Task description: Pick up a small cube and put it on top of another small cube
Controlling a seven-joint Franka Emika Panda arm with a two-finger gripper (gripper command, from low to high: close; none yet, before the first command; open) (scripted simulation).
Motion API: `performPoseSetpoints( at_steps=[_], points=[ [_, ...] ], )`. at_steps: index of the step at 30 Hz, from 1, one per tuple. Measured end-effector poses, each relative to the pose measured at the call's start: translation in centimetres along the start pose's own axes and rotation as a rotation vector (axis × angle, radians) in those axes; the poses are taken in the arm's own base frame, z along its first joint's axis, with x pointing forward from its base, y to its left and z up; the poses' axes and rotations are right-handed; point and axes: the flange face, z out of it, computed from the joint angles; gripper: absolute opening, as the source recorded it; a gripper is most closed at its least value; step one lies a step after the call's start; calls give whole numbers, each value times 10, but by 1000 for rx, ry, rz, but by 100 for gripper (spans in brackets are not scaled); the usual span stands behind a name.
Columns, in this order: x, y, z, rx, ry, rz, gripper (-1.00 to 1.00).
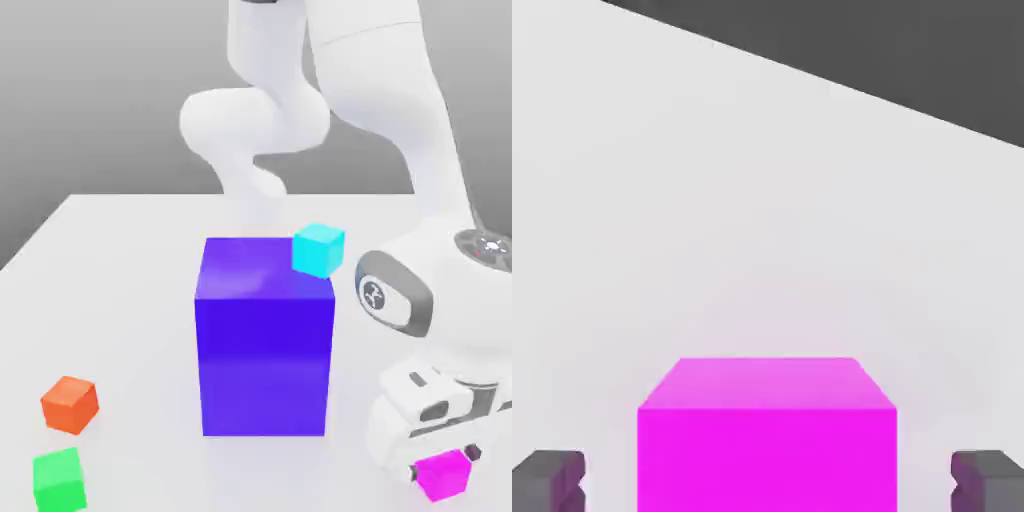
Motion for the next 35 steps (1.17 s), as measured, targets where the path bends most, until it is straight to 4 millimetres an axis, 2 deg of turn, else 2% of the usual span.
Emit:
performPoseSetpoints(
  at_steps=[2, 3, 4, 8, 9, 12, 16, 21, 23, 24, 25, 30, 31, 32, 35],
  points=[
    [0, 0, 0, 1, 0, 0, -100],
    [-1, 0, 6, 0, 0, -1, -100],
    [0, 0, 2, 0, 0, 0, -100],
    [0, 0, -44, 0, 0, 0, -100],
    [15, 11, -51, -4, 1, 54, -100],
    [73, 66, -63, -15, 4, 287, -100],
    [132, 148, -74, -20, 4, 585, -100],
    [178, 264, -89, -13, 4, 956, -100],
    [193, 312, -84, -8, 2, 1106, -100],
    [200, 337, -75, -5, 1, 1181, -100],
    [207, 361, -61, -2, 0, 1257, 100],
    [207, 361, -61, -2, 0, 1257, 100],
    [211, 379, -50, -2, 0, 1312, 100],
    [213, 388, -53, -1, 1, 1339, 100],
    [216, 396, -87, -2, 1, 1363, 100]
  ],
)
